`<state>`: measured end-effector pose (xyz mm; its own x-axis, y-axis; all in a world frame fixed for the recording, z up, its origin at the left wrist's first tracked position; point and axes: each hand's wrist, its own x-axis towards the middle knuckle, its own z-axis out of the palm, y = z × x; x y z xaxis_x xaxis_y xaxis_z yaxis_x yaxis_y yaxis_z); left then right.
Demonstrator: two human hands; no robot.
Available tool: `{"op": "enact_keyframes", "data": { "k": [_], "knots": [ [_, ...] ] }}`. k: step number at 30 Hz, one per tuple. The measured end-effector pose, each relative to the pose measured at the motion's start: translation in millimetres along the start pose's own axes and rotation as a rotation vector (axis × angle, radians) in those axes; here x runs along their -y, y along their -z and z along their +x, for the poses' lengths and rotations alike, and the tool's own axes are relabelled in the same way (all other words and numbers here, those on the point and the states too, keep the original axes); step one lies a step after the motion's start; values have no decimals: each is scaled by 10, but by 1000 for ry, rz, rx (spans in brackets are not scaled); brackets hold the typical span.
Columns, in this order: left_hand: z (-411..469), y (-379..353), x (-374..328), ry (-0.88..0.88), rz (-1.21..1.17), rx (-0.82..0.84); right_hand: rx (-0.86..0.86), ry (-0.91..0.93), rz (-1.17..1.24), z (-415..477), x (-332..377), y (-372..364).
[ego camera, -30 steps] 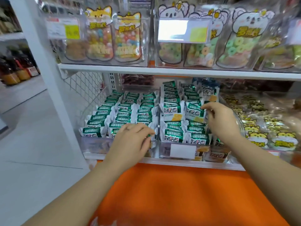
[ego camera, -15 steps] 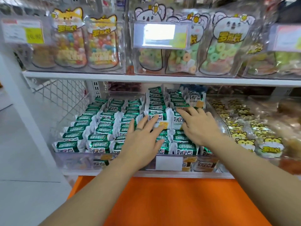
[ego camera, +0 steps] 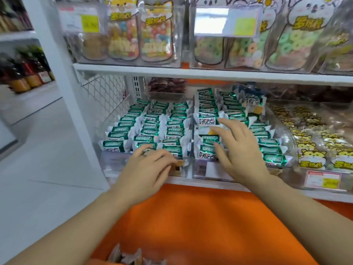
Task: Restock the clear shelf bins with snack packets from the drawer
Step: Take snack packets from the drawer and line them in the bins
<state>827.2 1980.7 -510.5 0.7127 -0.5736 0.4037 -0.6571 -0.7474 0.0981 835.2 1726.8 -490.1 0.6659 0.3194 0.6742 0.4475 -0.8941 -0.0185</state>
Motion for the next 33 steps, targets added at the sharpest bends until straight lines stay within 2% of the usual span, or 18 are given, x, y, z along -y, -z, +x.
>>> {"op": "enact_keyframes", "data": {
  "k": [2, 4, 8, 12, 16, 19, 22, 26, 29, 33],
  "knots": [
    [-330, 37, 166, 52, -27, 64, 20, 107, 121, -131, 311, -144],
    [-657, 26, 362, 119, -44, 143, 120, 171, 229, -281, 603, -350],
    [-1226, -141, 751, 267, -113, 209, 425, 201, 385, -621, 1048, -881],
    [-1557, -429, 1019, 452, -256, 236, 847, 71, 466, -862, 1305, -1434],
    [-1706, -669, 1186, 576, -419, 297, 1145, -47, 553, -1030, 1485, -1853],
    [-1752, -829, 1242, 669, -539, 329, 1391, -14, 619, -1208, 1579, -2130],
    [-1755, -870, 1257, 726, -620, 321, 1489, 64, 664, -1401, 1661, -2394],
    [-1770, -867, 1249, 738, -612, 336, 1589, 97, 613, -1674, 1774, -2665],
    [-1776, -867, 1238, 743, -603, 341, 1590, 227, 557, -1699, 1801, -2704],
    [-1773, -867, 1227, 750, -603, 352, 1539, 231, 531, -1688, 1772, -2788]
  ]
}}
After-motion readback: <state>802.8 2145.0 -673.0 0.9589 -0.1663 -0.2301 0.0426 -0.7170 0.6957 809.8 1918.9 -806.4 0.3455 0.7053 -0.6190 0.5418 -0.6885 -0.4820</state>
